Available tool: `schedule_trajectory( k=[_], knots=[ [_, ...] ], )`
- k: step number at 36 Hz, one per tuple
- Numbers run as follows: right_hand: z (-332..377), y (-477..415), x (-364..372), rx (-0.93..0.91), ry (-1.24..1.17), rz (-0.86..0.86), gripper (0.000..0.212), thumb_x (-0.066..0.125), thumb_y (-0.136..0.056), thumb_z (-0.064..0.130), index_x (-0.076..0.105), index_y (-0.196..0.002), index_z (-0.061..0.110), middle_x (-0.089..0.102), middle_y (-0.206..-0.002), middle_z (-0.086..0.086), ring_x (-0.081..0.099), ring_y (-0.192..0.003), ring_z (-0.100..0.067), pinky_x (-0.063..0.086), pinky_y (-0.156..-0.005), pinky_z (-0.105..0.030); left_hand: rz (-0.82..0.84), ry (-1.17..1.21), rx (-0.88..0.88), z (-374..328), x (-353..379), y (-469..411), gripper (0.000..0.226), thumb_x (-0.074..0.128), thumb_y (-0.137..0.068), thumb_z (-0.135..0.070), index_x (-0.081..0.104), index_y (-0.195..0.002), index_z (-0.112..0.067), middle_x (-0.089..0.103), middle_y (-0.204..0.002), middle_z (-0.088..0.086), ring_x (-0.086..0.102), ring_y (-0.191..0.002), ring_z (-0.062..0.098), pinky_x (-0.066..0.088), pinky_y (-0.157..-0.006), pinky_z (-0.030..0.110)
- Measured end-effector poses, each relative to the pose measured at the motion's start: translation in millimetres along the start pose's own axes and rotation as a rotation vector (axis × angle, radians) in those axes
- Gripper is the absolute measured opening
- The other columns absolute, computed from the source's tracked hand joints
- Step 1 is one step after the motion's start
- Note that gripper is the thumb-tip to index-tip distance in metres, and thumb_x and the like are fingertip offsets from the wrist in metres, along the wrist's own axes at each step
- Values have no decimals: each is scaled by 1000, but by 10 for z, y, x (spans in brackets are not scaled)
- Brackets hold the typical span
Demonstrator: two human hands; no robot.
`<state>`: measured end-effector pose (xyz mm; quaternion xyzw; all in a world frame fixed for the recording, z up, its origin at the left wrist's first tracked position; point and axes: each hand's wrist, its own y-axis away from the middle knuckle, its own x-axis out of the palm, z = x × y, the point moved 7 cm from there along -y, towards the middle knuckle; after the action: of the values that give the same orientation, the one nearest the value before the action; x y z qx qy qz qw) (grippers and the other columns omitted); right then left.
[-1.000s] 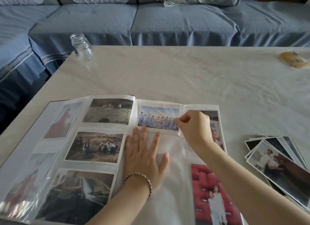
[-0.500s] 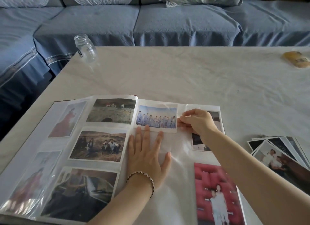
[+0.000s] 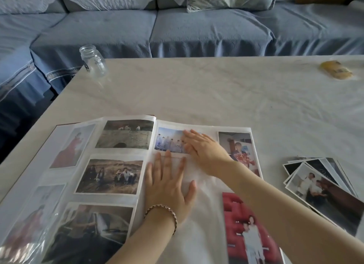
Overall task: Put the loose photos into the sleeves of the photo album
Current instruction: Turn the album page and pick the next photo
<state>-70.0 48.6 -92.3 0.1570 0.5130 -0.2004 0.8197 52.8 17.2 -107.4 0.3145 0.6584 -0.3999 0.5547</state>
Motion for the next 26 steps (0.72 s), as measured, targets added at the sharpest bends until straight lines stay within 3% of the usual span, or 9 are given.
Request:
schedule_trajectory(
  k=[5,8,11,13,15,17,21,26],
  knots=[
    [-451,260,-237,127,15,-59,44,26,-102,28,35,-143,15,24,-154,3,11,-144,-10,3,-113,-21,11,11,4,15,11,-11,61,25,-89,-54,59,-126,-20,48,-137,19,38,-129,36,5,-111,42],
    [-624,586,-503,153,-98,-235,36,42,-99,19,53,-131,8,40,-146,-4,25,-141,-15,12,-110,-20,17,23,-8,33,-8,-24,74,5,-93,-57,60,-125,-18,49,-136,21,47,-124,41,6,-110,41],
    [-947,1024,-683,282,-88,-329,30,56,-92,17,62,-120,9,50,-137,-7,43,-130,-22,27,-106,-27,13,-1,-1,20,-16,-28,71,9,-93,-57,60,-125,-18,49,-136,21,46,-125,41,6,-110,40],
    [-1191,1301,-717,403,-40,-304,31,64,-86,15,64,-117,10,54,-131,-8,51,-120,-28,34,-102,-33,-7,-20,24,8,-15,-23,63,25,-88,-55,60,-125,-18,48,-136,20,45,-125,42,5,-109,39],
    [-1374,1553,-737,512,0,-261,36,70,-81,18,64,-116,11,55,-127,-9,53,-113,-28,35,-97,-31,-9,-36,36,1,-4,-16,62,33,-81,-52,59,-126,-18,47,-137,20,43,-126,42,5,-109,38],
    [-1480,1770,-749,572,57,-208,45,75,-73,32,64,-114,17,55,-121,-6,51,-113,-27,35,-95,-30,-2,-41,35,0,4,-15,62,34,-80,-50,59,-126,-18,46,-138,20,42,-127,43,4,-109,37],
    [-1517,1994,-674,550,213,-26,63,69,-64,61,53,-115,27,50,-111,4,49,-110,-20,36,-84,-28,36,-54,28,5,33,-16,62,34,-80,-51,58,-127,-19,46,-138,20,41,-128,42,3,-109,35],
    [-1487,2076,-701,525,181,-86,61,71,-70,53,53,-124,29,50,-124,7,46,-115,-15,35,-89,-25,73,-95,45,7,37,-21,61,33,-81,-51,59,-127,-19,48,-136,20,44,-126,42,2,-109,34]
  ],
)
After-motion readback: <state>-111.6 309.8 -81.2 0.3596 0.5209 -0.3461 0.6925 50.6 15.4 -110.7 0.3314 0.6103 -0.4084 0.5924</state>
